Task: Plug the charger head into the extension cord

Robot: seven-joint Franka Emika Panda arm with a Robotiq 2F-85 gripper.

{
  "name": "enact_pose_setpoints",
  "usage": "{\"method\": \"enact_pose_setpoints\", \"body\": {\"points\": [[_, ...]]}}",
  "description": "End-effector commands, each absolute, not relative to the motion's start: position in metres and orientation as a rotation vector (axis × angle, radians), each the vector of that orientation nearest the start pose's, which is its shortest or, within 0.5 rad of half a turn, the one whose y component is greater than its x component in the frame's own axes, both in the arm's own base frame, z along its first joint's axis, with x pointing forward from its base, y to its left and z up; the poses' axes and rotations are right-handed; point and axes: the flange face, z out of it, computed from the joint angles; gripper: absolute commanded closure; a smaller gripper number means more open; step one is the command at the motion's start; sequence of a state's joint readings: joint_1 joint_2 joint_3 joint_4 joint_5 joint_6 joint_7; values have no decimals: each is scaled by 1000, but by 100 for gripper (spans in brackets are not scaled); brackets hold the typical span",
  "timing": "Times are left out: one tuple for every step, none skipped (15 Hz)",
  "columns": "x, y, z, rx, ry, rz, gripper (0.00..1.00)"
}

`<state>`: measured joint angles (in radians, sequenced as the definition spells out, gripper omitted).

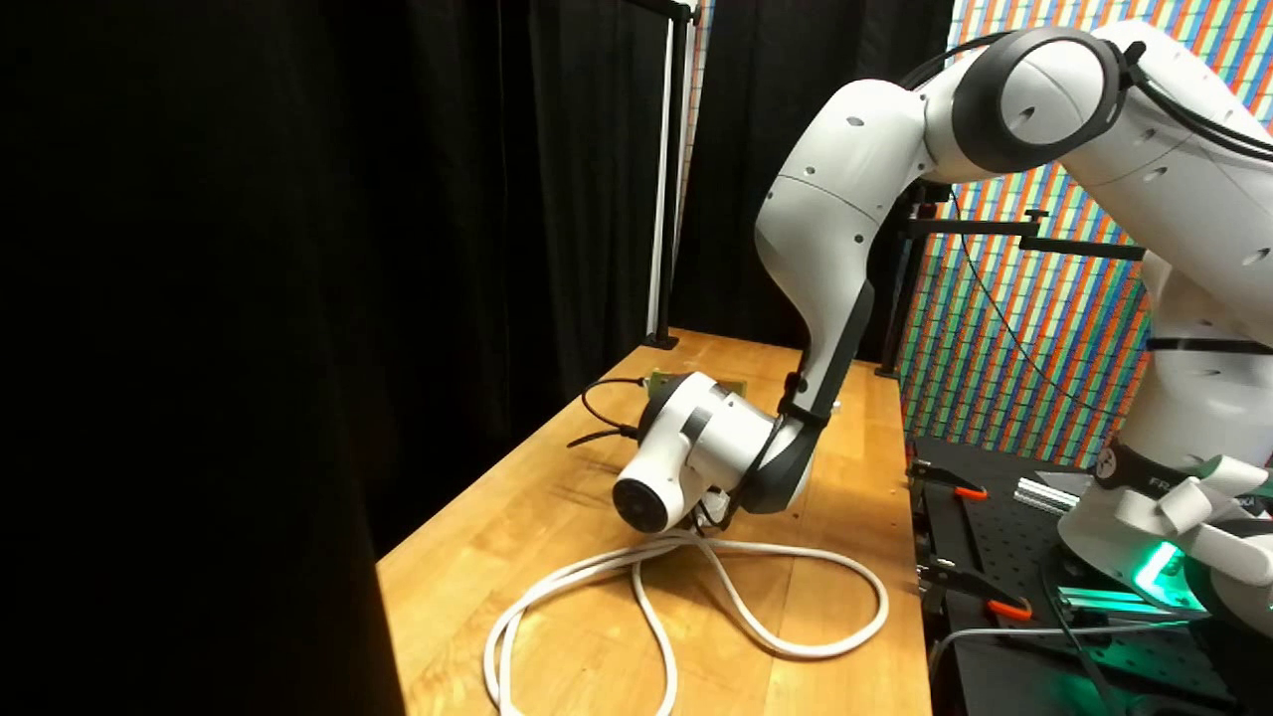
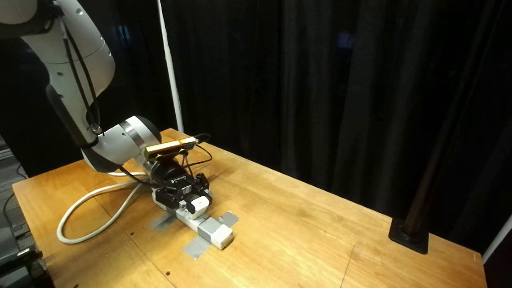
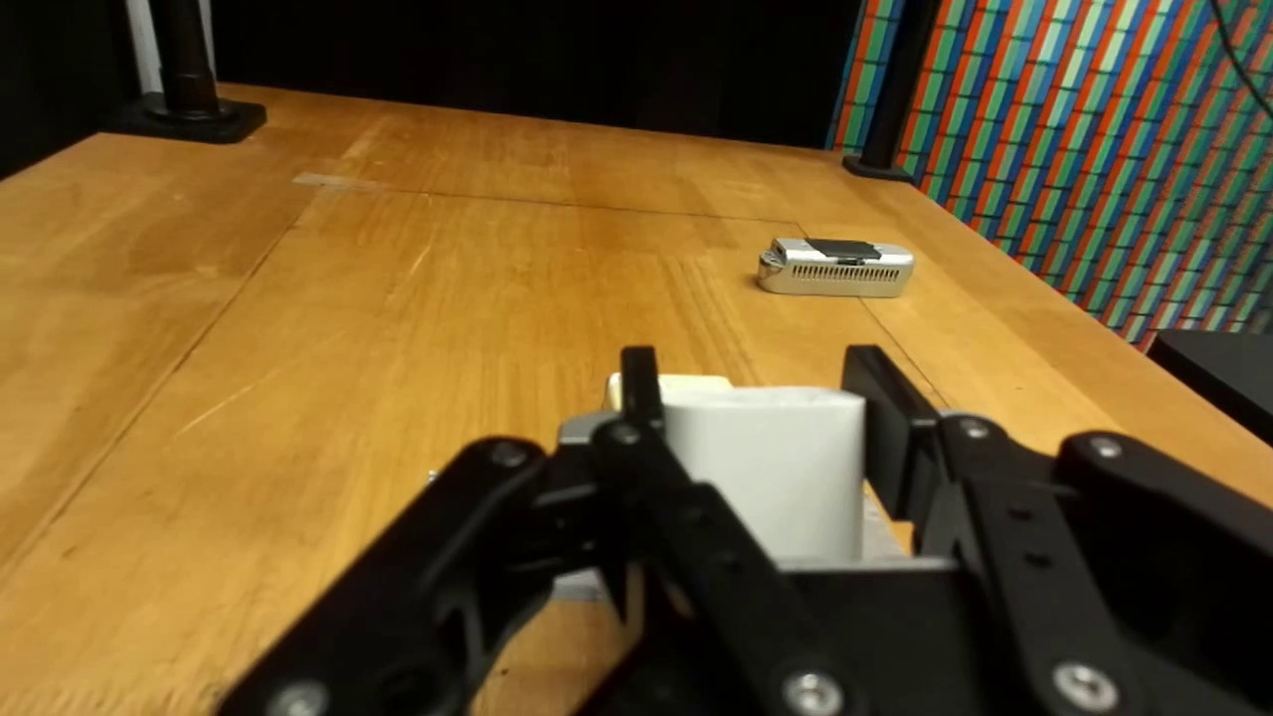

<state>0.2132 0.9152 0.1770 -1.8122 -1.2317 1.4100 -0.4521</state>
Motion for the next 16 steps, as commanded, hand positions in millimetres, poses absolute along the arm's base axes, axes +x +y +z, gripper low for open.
{"method": "enact_pose_setpoints", "body": {"points": [[517,122,23,1317,1478,-1173,77],[517,124,23,1319,1486,-1167,77],[516,125,23,1322,1492,-1160,77],[515,126,24,1327,1496,-1155,77],[515,127,24,1330,1497,-1155,77],[514,128,25,1334,1495,-1154,77],[513,128,25,1338,1495,-1154,77],[512,129,24,1339,1495,-1154,77],[512,129,25,1343,1493,-1153,77],[511,130,25,1346,1492,-1153,77],[510,131,25,1348,1493,-1153,77],[509,132,25,1350,1492,-1152,77],[508,133,25,1349,1494,-1152,77],[507,135,25,1348,1496,-1151,77],[506,137,25,1346,1500,-1149,77],[505,140,26,1344,1507,-1145,77]]}}
